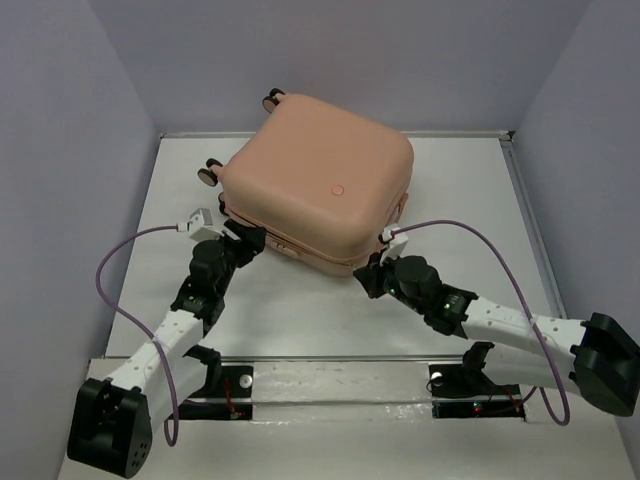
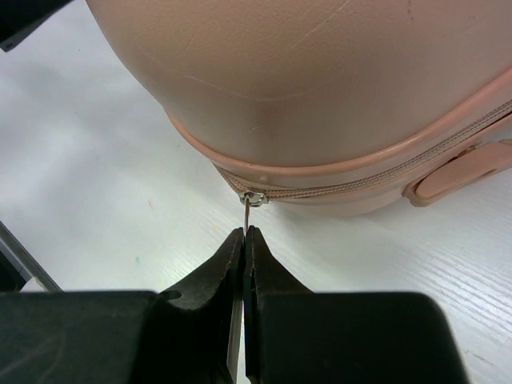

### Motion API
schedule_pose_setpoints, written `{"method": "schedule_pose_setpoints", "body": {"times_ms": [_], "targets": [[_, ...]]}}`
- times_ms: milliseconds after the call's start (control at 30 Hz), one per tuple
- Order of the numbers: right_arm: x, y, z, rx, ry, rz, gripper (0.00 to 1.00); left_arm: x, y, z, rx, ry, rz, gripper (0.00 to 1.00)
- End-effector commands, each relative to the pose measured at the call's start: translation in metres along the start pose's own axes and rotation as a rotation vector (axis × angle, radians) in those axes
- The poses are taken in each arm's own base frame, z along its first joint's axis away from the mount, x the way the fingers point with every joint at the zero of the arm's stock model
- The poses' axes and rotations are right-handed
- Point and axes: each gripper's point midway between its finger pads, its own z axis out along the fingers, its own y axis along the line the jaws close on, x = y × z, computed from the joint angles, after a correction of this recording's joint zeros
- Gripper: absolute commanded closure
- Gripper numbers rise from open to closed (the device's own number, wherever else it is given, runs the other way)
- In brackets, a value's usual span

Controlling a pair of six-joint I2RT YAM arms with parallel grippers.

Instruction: Pack the luggage

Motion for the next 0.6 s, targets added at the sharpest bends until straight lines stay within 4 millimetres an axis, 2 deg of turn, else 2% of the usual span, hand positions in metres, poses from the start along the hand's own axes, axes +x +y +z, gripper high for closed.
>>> {"method": "schedule_pose_setpoints", "body": {"times_ms": [0, 33, 100, 133, 233, 400, 433, 500, 567], "targets": [[-0.009, 0.024, -0.008, -0.112, -0.013, 0.005, 0.93, -0.047, -0.001, 0.007, -0.011, -0.145, -0.084, 0.31], [-0.009, 0.024, -0.008, -0.112, -0.013, 0.005, 0.93, -0.049, -0.001, 0.01, -0.017, -0.148, -0.084, 0.31], [-0.008, 0.023, -0.009, -0.113, -0.012, 0.005, 0.93, -0.062, 0.003, 0.015, -0.044, -0.174, -0.085, 0.37], [-0.008, 0.023, -0.01, -0.114, -0.013, 0.006, 0.93, -0.06, 0.013, 0.021, -0.076, -0.164, -0.09, 0.4], [-0.009, 0.02, -0.009, -0.108, -0.015, 0.008, 0.93, -0.058, 0.024, 0.028, -0.114, -0.155, -0.107, 0.45], [-0.007, 0.022, -0.009, -0.119, -0.009, 0.006, 0.93, -0.07, 0.019, 0.038, -0.098, -0.188, -0.113, 0.49], [-0.006, 0.022, -0.009, -0.121, -0.005, 0.004, 0.93, -0.066, 0.022, 0.041, -0.107, -0.174, -0.106, 0.52], [-0.007, 0.023, -0.009, -0.123, -0.007, 0.005, 0.93, -0.064, 0.027, 0.04, -0.122, -0.176, -0.121, 0.53], [-0.008, 0.024, -0.008, -0.124, -0.01, 0.006, 0.93, -0.072, 0.029, 0.03, -0.113, -0.237, -0.141, 0.54]]}}
